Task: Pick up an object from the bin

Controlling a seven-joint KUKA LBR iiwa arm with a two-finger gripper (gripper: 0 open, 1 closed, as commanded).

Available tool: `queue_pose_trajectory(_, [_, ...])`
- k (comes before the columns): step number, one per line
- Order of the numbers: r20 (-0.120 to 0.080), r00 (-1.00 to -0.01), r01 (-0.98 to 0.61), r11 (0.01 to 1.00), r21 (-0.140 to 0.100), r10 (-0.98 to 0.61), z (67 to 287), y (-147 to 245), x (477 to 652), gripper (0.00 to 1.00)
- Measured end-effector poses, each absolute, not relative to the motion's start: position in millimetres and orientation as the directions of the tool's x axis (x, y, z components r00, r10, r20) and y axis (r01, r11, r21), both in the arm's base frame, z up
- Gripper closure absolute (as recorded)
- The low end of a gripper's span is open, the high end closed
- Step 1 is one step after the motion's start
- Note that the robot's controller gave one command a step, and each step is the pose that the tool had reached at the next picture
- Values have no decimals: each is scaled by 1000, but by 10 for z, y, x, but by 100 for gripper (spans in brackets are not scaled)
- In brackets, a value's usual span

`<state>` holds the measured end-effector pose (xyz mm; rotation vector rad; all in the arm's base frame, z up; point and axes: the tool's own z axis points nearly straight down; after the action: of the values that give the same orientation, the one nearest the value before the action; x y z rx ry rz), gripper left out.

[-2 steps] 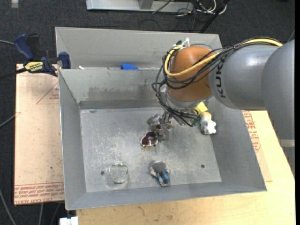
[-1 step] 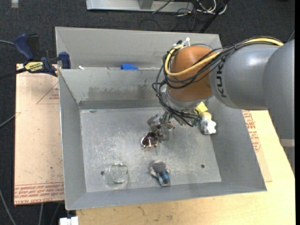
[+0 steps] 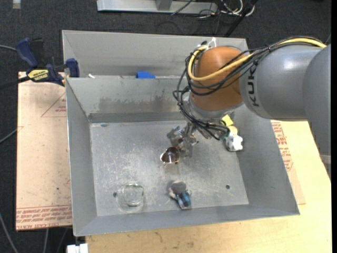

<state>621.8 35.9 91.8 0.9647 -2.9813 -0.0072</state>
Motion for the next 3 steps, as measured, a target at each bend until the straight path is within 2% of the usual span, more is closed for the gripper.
queue_pose_trajectory(2, [-3, -810, -586, 810, 0, -586, 1338, 361, 6252, 100])
queue_pose_trajectory(3, [-7, -811, -585, 811, -3, -585, 1457, 362, 6258, 100])
